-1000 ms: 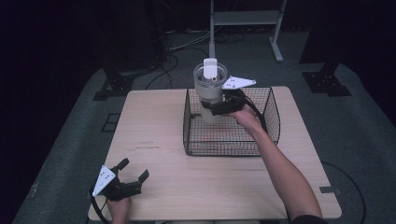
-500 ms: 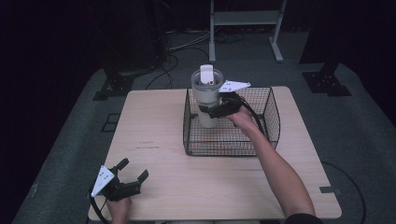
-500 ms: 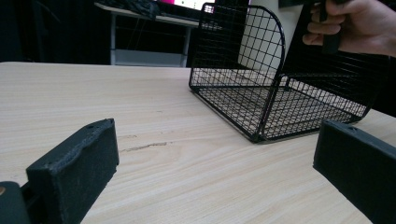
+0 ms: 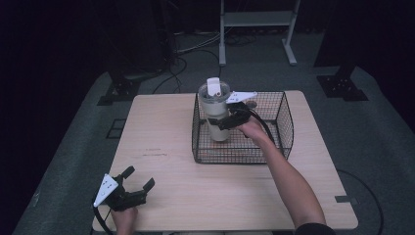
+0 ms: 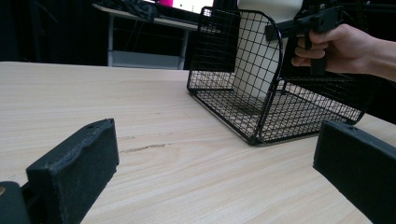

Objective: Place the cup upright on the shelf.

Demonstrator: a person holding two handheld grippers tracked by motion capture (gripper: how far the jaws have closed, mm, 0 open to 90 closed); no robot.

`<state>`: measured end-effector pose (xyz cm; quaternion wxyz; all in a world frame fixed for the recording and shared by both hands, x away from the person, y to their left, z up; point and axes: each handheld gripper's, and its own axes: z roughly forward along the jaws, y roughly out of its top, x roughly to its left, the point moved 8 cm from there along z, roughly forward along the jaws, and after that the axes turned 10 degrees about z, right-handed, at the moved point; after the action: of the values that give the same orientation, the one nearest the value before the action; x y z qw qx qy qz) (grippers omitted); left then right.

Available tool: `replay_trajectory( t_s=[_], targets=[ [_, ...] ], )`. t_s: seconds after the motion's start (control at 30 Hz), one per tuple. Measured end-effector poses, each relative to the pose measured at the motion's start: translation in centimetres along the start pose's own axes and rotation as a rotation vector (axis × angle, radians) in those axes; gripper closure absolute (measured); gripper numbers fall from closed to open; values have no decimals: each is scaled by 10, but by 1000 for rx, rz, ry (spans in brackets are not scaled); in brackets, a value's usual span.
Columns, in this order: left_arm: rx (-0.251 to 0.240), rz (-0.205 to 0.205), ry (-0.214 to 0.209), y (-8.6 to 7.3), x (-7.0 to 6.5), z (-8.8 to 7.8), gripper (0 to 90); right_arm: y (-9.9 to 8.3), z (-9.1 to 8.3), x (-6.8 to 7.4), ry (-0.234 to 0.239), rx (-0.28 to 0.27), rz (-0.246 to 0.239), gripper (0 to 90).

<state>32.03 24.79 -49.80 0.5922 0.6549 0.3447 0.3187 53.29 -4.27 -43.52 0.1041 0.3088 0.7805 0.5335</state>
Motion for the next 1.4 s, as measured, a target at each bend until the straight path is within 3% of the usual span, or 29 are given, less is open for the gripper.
replay_trajectory(
  t_s=[0.1,0.4,0.6,0.83,1.1,1.4],
  targets=[
    [1,-7,2,0,0,0,0,-2,2,-5,-24,5,-6,96],
    [0,-8,-1,0,0,0,0,-11,9,-6,-28,49,10,96],
    [1,-10,0,0,0,0,0,-18,12,-7,-30,81,-17,96],
    [-2,-8,-2,0,-1,0,0,-21,10,-6,-19,90,-43,94],
    [4,-11,3,0,0,1,0,-27,4,-9,2,56,-33,93],
    [9,-6,3,-1,0,2,0,-29,1,-10,14,58,-29,93]
  ],
)
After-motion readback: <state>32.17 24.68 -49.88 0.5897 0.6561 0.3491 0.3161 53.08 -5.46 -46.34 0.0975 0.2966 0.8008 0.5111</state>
